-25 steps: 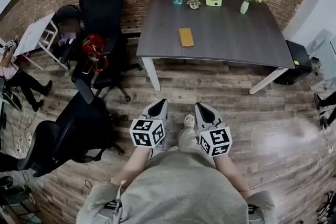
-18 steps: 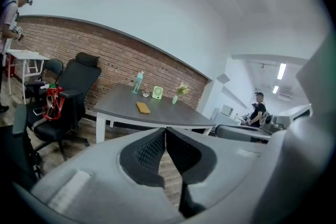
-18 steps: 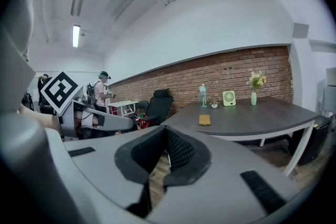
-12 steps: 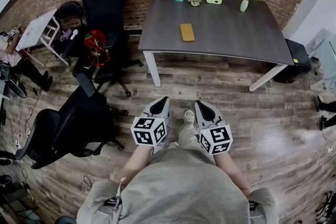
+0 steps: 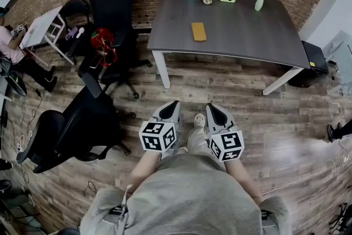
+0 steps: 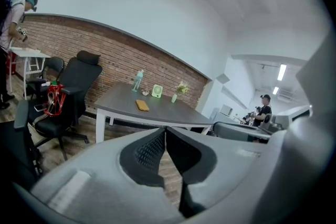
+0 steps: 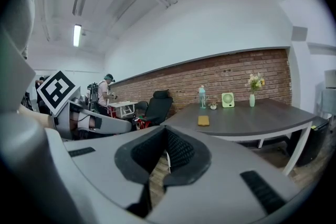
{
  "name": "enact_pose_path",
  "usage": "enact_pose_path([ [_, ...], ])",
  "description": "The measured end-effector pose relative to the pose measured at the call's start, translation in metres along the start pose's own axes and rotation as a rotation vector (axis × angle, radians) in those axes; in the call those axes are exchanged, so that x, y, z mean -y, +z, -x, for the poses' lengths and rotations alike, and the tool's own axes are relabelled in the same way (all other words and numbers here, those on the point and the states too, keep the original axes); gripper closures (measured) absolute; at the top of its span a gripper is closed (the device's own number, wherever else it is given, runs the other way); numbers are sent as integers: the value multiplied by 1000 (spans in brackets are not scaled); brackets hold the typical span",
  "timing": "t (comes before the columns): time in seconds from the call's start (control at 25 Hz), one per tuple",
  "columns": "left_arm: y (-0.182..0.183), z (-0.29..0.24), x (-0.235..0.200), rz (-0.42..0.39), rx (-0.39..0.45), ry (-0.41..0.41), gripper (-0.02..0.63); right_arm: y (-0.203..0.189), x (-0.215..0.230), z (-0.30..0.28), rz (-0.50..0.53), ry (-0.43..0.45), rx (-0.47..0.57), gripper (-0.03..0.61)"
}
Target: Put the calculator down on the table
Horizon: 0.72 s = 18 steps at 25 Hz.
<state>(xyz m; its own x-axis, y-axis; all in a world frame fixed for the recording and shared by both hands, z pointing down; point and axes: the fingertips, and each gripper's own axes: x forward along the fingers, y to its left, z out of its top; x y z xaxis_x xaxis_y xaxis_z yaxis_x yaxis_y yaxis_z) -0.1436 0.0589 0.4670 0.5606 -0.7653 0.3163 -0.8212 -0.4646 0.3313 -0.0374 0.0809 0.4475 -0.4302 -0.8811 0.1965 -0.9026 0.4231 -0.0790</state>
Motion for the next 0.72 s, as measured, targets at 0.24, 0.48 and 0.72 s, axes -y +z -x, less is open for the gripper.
enact_pose_path([
  [0.24,1,-3,2,-1,1,0,589,-2,2,-1,-5,6,-3,577],
  [0.48,1,-5,2,10,-2,5,589,-1,7,-2,-13,10,-4,577],
  [0.72,0,-8,-2,22,-1,15,589,-2,9,-4,-13,10,-5,577],
])
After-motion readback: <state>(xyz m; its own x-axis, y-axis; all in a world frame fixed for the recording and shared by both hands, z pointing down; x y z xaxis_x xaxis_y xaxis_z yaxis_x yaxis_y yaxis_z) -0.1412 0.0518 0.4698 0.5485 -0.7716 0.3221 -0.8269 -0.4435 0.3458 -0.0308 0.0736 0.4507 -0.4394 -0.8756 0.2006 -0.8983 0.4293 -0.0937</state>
